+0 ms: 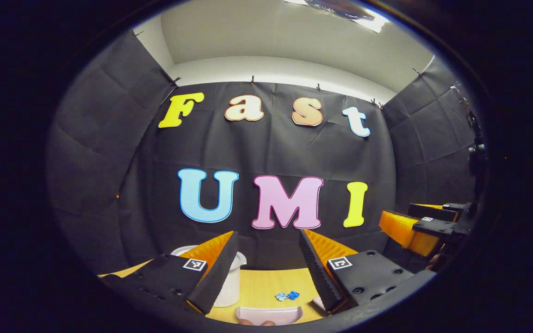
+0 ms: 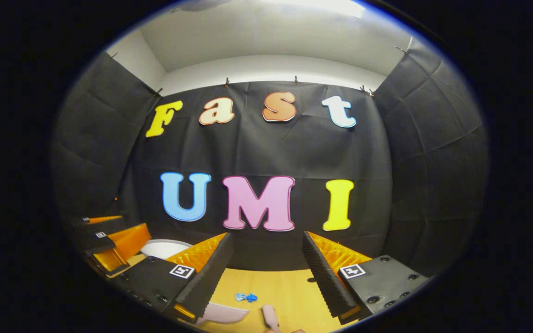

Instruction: Pick up the small broom and dustpan from the desktop, sweep the trash into the dustpan with the broom, and then empty the trash into the garbage bin.

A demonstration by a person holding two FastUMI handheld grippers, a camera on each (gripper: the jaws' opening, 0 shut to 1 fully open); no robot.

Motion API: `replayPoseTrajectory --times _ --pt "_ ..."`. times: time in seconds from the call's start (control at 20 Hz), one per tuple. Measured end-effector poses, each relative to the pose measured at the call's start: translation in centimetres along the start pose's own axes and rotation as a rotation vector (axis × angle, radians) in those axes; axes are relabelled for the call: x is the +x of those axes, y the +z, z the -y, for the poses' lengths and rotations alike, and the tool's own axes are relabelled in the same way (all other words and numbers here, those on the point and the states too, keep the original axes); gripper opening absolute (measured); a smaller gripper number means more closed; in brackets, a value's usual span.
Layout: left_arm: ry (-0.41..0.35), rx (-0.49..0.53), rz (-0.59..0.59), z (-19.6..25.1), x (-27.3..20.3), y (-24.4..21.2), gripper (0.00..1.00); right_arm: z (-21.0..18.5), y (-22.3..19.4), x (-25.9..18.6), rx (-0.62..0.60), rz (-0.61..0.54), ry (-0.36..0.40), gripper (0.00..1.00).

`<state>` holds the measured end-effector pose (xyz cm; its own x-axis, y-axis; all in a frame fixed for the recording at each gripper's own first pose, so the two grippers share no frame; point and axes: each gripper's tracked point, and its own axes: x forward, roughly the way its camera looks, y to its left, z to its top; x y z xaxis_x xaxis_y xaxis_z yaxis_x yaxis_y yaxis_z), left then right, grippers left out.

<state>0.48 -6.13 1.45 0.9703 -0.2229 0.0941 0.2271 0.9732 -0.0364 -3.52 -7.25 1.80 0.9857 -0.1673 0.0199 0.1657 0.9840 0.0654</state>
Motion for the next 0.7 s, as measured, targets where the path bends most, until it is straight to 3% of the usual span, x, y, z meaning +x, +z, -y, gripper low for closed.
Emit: replayPoseTrajectory --times 0.35,0.55,0.7 --pt "-0.044 -0.041 -0.032 0.5 -0.1 -0.5 0.78 1.9 -1.3 0.9 -0.041 -0.04 -0.039 0.97" --pt "-0.067 -0.029 -0.036 0.7 0.2 -0.7 0.78 1.8 -1.2 1.5 -0.059 -0.035 -0.023 0.97" --pt "-0.092 -0.074 -0.056 0.7 0.6 -1.3 0.78 1.6 -1.6 2.2 -0.082 -0.038 -0.004 0.97"
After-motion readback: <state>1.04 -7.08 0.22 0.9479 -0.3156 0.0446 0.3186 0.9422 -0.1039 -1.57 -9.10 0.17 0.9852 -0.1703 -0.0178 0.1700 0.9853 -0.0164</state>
